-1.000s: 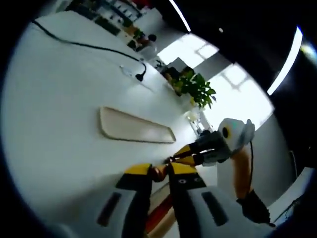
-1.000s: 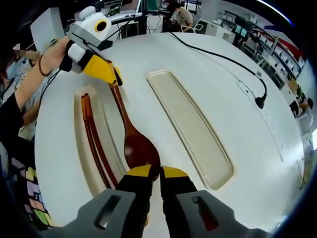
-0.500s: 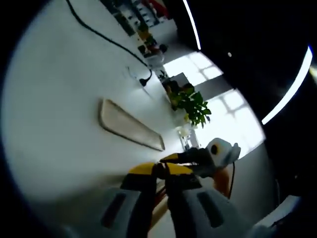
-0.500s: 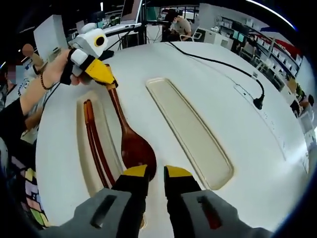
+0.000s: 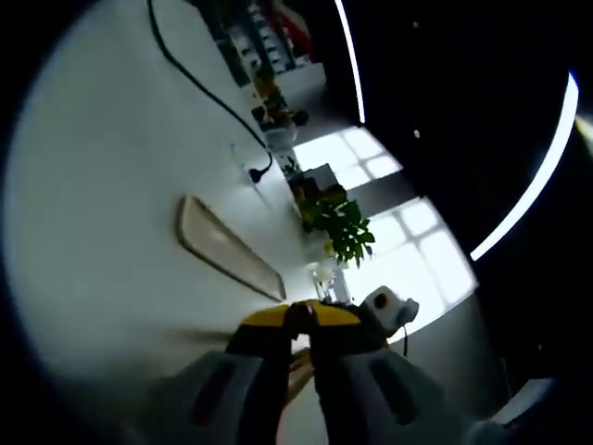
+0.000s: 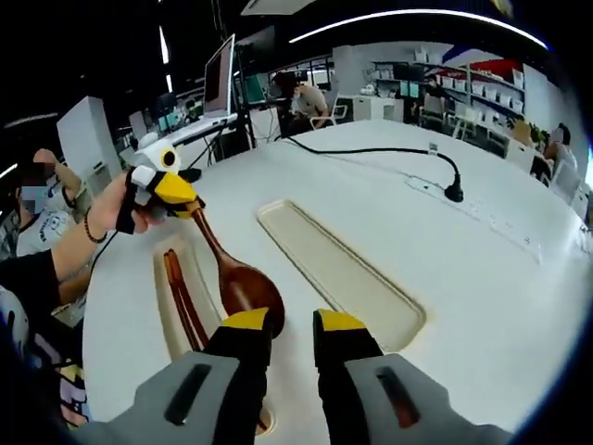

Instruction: Arrange the utensils inside the cutlery case until each visible utensil rests in its matching compartment.

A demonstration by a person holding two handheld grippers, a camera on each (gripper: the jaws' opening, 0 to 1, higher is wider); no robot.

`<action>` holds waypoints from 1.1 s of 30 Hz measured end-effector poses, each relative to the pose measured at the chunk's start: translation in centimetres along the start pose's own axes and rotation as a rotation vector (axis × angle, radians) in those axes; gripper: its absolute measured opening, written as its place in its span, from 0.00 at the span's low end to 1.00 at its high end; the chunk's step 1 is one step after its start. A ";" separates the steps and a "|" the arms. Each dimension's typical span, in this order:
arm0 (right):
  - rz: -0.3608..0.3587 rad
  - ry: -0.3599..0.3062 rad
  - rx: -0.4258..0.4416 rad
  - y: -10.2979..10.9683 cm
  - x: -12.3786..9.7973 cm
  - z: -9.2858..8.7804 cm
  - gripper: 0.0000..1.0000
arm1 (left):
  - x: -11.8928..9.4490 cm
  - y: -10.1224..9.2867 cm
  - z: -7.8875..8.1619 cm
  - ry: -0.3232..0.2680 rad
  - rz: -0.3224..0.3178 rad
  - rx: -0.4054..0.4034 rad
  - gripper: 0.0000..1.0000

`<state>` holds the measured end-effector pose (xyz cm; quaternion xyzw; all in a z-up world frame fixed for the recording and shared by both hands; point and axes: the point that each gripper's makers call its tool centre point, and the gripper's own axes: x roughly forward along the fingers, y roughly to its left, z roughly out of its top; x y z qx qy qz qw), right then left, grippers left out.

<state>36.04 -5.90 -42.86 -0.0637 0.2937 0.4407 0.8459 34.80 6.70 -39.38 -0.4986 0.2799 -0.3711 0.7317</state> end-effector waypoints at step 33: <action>0.075 -0.517 0.387 3.9 -6.9 1.1 0.03 | -1.0 -4.9 -4.0 -0.113 -0.132 0.151 0.08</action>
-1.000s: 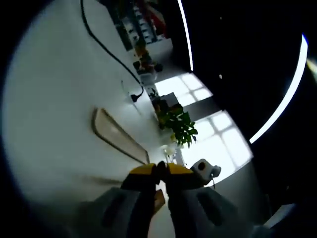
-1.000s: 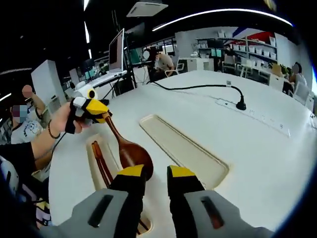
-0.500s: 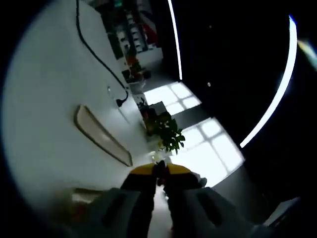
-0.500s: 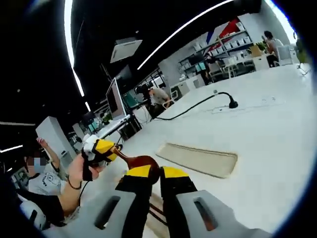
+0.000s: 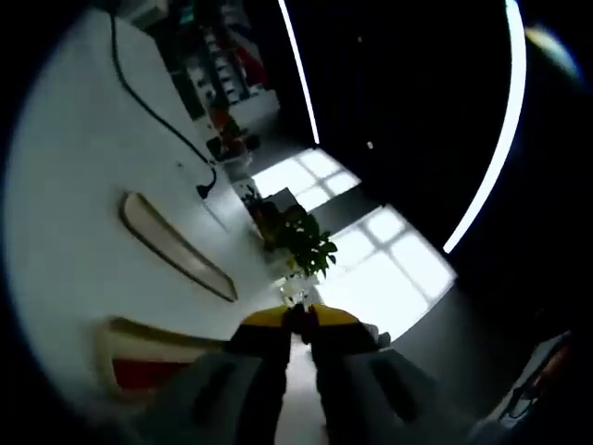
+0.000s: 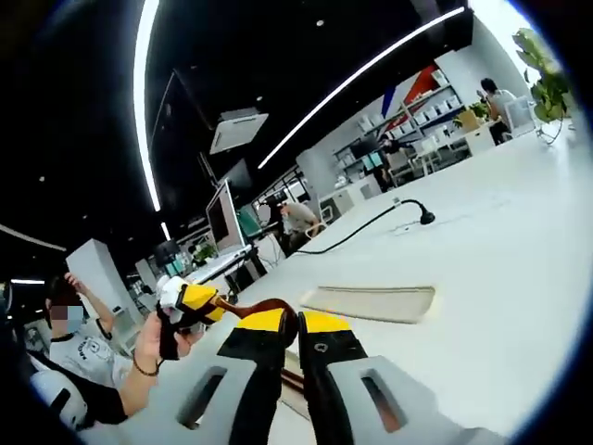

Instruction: Arrange the utensils inside the cutlery case until each visible utensil rests in its matching compartment.

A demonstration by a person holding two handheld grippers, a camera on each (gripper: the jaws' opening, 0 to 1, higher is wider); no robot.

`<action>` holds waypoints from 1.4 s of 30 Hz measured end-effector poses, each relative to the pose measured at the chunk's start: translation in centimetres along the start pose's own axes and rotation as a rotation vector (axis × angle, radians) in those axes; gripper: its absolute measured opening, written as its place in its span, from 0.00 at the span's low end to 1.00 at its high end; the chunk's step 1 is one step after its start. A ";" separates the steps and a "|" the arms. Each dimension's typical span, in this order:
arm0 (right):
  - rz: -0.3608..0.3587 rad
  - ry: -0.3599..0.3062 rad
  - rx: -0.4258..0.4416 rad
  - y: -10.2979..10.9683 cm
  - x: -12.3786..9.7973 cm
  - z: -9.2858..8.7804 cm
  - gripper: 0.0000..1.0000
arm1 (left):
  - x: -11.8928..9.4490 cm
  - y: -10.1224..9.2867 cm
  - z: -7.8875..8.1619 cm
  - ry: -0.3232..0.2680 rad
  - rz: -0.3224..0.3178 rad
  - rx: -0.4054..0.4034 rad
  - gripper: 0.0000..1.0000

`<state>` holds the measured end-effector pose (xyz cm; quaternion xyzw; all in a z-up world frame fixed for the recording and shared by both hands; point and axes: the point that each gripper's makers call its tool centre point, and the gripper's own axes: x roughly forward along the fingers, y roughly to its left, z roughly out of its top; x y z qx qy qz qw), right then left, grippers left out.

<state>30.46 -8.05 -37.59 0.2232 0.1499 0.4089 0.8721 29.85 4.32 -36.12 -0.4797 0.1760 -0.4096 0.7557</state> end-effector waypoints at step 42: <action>-0.045 0.205 -0.058 -1.6 0.4 -5.4 0.03 | -2.8 6.5 -2.1 0.319 0.380 0.623 0.03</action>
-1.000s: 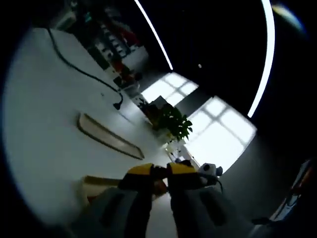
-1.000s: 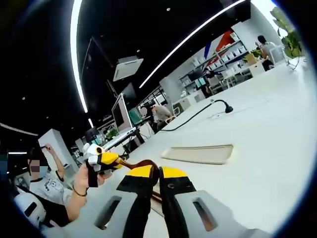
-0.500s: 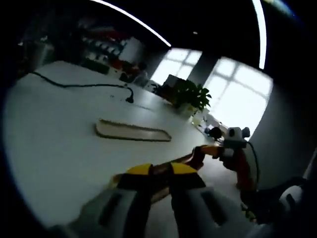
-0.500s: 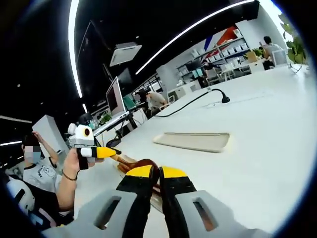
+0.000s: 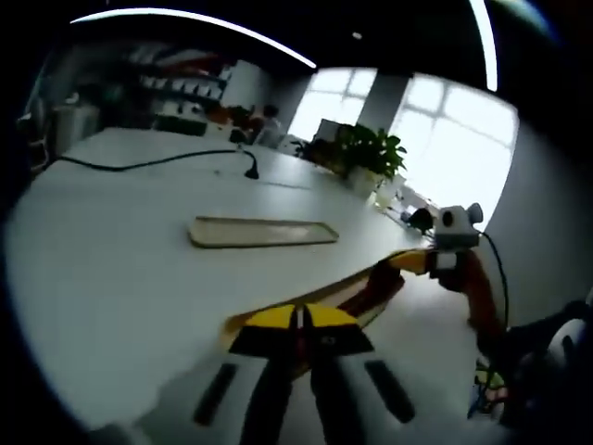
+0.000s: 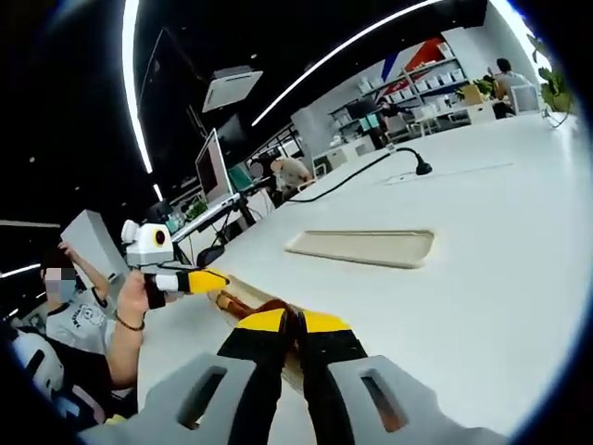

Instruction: Arrange the utensils inside the cutlery case until each visible utensil rests in its matching compartment.

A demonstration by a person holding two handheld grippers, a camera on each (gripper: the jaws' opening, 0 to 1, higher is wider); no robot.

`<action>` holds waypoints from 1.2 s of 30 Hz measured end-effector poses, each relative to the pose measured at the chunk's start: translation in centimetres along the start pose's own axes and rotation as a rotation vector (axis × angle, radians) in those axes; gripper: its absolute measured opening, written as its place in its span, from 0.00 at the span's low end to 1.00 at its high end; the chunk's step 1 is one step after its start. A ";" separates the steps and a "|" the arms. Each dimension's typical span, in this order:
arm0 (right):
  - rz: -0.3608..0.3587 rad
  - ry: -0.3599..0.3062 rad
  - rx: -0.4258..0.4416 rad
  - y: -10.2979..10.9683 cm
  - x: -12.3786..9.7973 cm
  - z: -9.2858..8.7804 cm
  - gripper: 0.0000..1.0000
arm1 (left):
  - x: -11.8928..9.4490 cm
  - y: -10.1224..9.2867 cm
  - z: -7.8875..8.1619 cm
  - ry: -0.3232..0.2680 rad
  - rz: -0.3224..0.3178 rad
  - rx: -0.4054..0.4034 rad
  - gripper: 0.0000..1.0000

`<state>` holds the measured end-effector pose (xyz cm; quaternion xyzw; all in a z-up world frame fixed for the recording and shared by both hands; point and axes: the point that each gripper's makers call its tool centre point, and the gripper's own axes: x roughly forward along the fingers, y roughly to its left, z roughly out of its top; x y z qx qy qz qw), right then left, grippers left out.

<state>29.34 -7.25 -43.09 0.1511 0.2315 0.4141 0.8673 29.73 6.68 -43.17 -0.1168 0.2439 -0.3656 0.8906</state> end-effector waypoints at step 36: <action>-0.010 -0.003 -0.007 -0.5 0.5 0.2 0.04 | 1.7 -5.8 -1.6 0.156 -0.132 0.105 0.00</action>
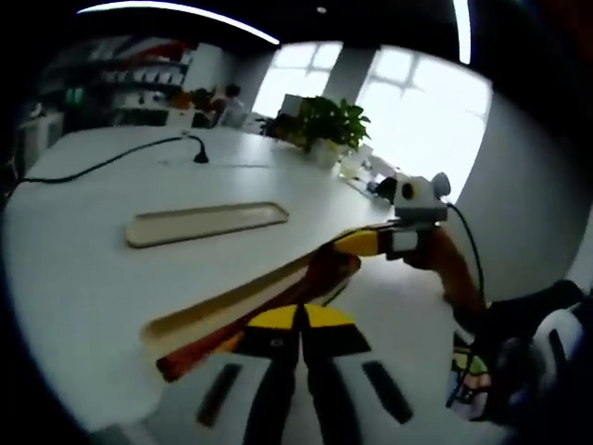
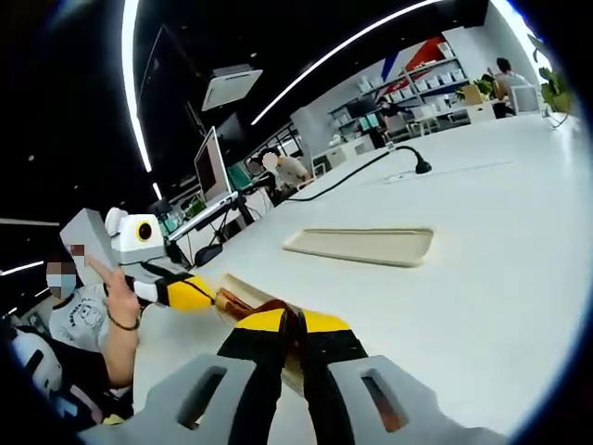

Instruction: Arrange the utensils inside the cutlery case until each visible utensil rests in its matching compartment.

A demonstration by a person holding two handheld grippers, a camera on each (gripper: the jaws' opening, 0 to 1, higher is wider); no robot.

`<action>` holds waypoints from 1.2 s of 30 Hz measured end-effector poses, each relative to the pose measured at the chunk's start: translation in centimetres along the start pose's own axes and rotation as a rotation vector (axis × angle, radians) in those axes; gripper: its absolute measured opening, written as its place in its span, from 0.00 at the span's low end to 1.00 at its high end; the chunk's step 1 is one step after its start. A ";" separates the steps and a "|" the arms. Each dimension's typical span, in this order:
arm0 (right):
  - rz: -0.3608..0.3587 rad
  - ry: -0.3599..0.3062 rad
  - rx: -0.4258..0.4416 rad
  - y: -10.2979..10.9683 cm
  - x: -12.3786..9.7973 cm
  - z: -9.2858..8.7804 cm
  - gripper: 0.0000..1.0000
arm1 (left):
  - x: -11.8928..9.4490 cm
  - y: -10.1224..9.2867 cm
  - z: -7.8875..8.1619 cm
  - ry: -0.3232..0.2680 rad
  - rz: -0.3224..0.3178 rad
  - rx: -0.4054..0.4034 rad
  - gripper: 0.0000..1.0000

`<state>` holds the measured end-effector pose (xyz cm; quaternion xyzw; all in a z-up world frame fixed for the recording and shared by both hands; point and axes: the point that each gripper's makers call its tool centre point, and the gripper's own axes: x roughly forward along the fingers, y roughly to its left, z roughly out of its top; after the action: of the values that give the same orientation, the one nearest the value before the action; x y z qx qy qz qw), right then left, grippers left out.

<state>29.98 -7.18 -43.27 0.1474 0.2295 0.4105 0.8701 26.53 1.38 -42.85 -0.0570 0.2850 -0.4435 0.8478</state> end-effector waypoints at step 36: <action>0.014 0.005 -0.061 0.4 -0.1 -0.5 0.04 | 0.3 3.2 -0.4 0.001 0.133 0.029 0.00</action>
<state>29.40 -6.95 -43.43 0.1211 0.2181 0.4238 0.8707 28.80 3.16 -44.40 -0.0256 0.2822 -0.3904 0.8760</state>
